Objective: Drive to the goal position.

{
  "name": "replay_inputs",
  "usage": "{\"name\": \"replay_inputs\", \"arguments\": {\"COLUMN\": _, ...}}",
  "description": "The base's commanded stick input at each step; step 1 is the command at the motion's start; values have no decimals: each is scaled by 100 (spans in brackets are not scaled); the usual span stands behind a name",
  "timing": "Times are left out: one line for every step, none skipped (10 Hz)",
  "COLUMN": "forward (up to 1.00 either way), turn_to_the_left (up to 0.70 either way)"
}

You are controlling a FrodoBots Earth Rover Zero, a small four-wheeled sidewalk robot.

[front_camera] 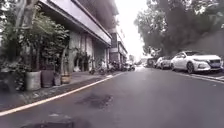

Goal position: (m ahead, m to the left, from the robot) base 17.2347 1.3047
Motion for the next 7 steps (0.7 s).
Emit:
{"name": "replay_inputs", "arguments": {"forward": 70, "turn_to_the_left": 0}}
{"name": "replay_inputs", "arguments": {"forward": 70, "turn_to_the_left": 0}}
{"name": "replay_inputs", "arguments": {"forward": 68, "turn_to_the_left": 0}}
{"name": "replay_inputs", "arguments": {"forward": 68, "turn_to_the_left": 0}}
{"name": "replay_inputs", "arguments": {"forward": 69, "turn_to_the_left": -1}}
{"name": "replay_inputs", "arguments": {"forward": 68, "turn_to_the_left": -7}}
{"name": "replay_inputs", "arguments": {"forward": 68, "turn_to_the_left": -14}}
